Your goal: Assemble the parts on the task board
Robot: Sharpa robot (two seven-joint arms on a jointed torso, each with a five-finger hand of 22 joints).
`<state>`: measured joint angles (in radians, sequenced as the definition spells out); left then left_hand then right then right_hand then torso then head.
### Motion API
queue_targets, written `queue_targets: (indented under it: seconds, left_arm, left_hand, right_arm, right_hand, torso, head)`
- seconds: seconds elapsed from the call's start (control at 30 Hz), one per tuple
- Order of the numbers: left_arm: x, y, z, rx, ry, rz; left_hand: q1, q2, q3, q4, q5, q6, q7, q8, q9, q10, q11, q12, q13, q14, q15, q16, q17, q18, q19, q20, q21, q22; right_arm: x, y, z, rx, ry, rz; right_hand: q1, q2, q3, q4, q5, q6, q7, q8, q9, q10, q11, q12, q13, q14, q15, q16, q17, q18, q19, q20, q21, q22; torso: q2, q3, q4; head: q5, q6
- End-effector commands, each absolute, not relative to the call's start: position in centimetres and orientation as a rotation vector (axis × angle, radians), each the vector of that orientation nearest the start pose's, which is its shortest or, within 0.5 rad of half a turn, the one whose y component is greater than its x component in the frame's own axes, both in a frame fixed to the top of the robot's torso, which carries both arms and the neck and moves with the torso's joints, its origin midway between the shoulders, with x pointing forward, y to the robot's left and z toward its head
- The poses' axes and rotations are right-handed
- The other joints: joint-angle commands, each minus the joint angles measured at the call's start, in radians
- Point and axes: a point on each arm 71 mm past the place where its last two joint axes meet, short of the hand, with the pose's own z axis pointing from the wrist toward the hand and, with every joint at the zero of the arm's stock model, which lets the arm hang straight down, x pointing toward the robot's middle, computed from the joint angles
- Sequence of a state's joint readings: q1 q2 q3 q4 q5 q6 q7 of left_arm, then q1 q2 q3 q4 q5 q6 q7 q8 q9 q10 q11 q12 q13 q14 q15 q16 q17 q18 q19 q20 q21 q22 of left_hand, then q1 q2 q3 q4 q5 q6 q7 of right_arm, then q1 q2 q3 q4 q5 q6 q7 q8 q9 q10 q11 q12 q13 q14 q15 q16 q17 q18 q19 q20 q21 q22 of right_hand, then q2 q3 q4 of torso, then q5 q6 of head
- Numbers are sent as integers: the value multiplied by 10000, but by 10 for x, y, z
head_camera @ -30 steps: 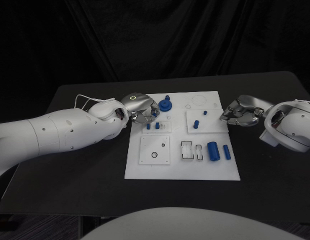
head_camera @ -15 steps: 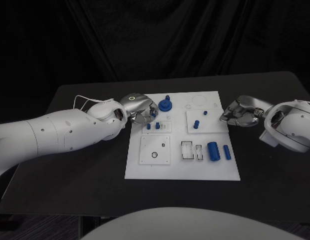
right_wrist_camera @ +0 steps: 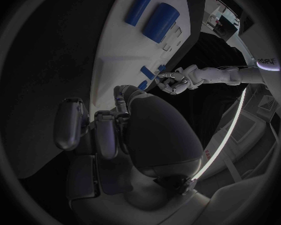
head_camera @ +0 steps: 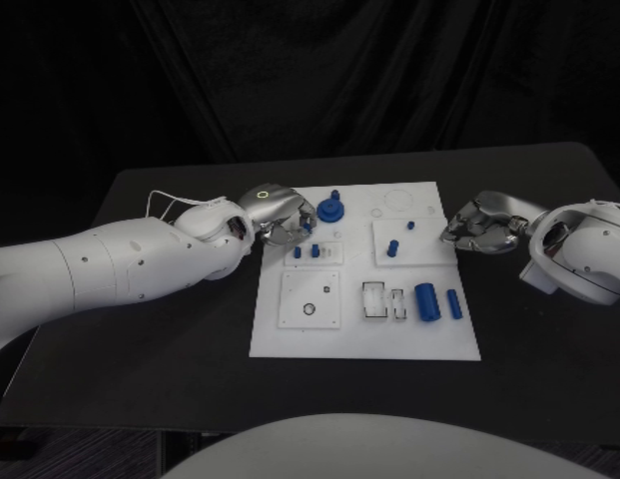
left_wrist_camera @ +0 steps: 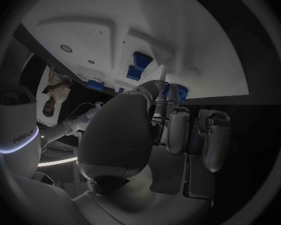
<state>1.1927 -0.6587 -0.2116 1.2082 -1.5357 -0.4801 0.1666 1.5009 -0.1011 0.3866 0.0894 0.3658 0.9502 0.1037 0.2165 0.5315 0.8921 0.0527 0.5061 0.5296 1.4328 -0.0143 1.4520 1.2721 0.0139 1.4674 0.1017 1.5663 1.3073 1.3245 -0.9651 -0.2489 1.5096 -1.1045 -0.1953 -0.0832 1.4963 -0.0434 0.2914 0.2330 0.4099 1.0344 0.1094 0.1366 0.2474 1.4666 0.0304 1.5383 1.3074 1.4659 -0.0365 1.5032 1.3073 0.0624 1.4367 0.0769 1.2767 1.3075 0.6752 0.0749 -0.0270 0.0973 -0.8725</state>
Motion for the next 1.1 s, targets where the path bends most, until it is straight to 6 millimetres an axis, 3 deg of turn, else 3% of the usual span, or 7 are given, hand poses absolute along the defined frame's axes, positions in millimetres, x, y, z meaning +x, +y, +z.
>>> queue_targets:
  seconds: [0.03,1.1]
  left_arm:
    - [504,186,-250,4425,15685,-6722]
    - [505,180,-257,4596,16319,-6728]
  left_hand:
    - [26,11,11,-20,55,16,30,21,-6,83,8,-32,-11,-75,-25,-27,-13,-139,1034,-80,45,2635]
    - [0,-16,-3,-25,-13,30,23,-5,-15,124,1,-31,-21,-123,-25,-69,-83,-139,1034,-78,45,2635]
  right_arm:
    - [476,-274,-213,1309,19651,6050]
    - [476,-272,-213,1271,19674,6090]
  right_hand:
    - [13,55,48,-9,63,-7,5,60,17,532,29,-30,2223,751,39,-33,1937,68,-47,-7,-49,1715]
    - [13,55,48,-9,63,-7,5,60,17,532,29,-30,2223,751,39,-33,1937,68,-47,-7,-49,1715]
  torso:
    - [-1,7,3]
    - [-1,8,0]
  head:
    - [-21,-1]
    - [-9,-1]
